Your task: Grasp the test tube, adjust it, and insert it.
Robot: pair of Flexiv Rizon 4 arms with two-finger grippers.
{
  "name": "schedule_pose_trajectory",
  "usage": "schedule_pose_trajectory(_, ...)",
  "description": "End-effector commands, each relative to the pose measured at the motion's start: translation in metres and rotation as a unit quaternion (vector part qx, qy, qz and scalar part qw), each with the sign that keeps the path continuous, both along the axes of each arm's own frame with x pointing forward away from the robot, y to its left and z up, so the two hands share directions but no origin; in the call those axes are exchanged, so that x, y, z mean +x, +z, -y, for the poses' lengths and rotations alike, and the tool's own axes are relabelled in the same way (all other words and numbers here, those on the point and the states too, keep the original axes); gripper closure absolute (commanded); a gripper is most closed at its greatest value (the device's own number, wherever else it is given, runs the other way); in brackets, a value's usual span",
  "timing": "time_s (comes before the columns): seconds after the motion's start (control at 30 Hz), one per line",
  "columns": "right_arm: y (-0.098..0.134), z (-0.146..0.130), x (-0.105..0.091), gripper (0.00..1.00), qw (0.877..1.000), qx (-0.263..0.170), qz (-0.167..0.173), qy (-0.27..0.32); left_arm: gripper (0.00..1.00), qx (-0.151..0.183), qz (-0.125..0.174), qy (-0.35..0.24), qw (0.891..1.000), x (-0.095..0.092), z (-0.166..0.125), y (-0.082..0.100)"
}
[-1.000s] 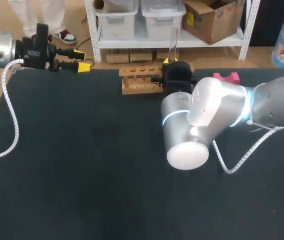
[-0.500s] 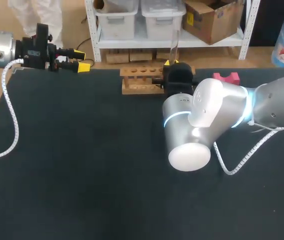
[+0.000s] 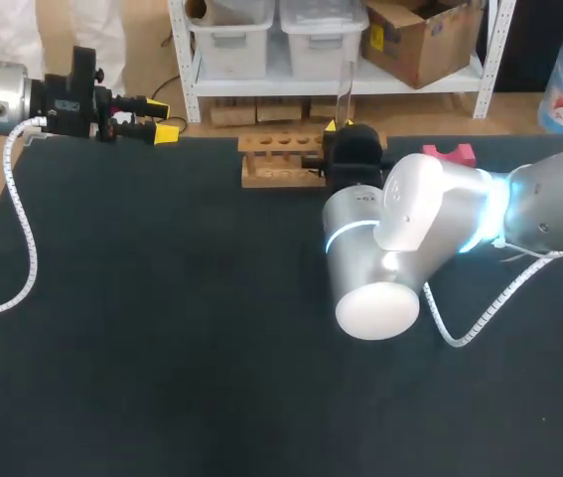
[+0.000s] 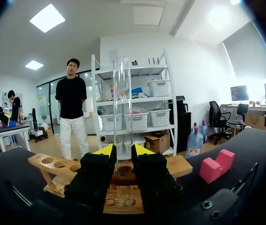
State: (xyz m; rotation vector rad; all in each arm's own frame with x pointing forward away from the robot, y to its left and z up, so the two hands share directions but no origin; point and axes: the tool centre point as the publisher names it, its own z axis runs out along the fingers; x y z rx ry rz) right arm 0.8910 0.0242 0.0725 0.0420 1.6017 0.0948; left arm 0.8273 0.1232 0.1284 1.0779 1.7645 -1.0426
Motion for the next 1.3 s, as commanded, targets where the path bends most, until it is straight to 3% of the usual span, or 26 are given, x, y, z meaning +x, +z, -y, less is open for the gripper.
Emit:
schedule_pose_trajectory(0.03, -0.001, 0.003, -0.003, 1.00, 0.998, 0.001, 0.004, 0.061, 0.00, -0.001, 0.002, -0.001, 1.000, 0.000, 0.000, -0.001)
schedule_pose_trajectory(0.1, -0.001, 0.004, -0.003, 1.00, 0.998, 0.000, 0.004, 0.062, 0.00, -0.001, 0.002, -0.001, 1.000, 0.000, 0.000, -0.001)
schedule_pose_trajectory(0.13, -0.001, 0.004, -0.003, 0.87, 0.998, 0.000, 0.004, 0.062, 0.00, -0.001, 0.002, -0.001, 1.000, 0.000, 0.000, -0.001)
schedule_pose_trajectory(0.17, -0.001, 0.004, -0.003, 0.41, 0.998, 0.000, 0.004, 0.063, 0.00, -0.001, 0.002, -0.001, 1.000, 0.000, 0.000, -0.001)
schedule_pose_trajectory(0.2, 0.000, 0.004, -0.003, 0.02, 0.998, 0.000, 0.003, 0.063, 0.00, -0.001, 0.002, -0.001, 1.000, 0.000, 0.000, -0.001)
schedule_pose_trajectory(0.63, 0.029, 0.004, -0.017, 0.00, 0.997, 0.014, 0.012, 0.073, 0.00, -0.001, 0.002, -0.001, 1.000, 0.000, 0.000, -0.001)
schedule_pose_trajectory(0.83, 0.048, -0.002, -0.038, 0.00, 0.992, 0.028, 0.023, 0.117, 0.00, -0.001, 0.002, -0.001, 1.000, 0.000, 0.000, -0.001)
schedule_pose_trajectory(1.1, 0.062, -0.003, -0.070, 0.00, 0.977, 0.064, 0.036, 0.198, 0.00, -0.001, 0.002, -0.001, 1.000, 0.000, 0.000, -0.001)
schedule_pose_trajectory(1.3, 0.065, 0.000, -0.076, 0.00, 0.975, 0.068, 0.037, 0.210, 0.00, -0.001, 0.002, -0.001, 1.000, 0.000, 0.000, -0.001)
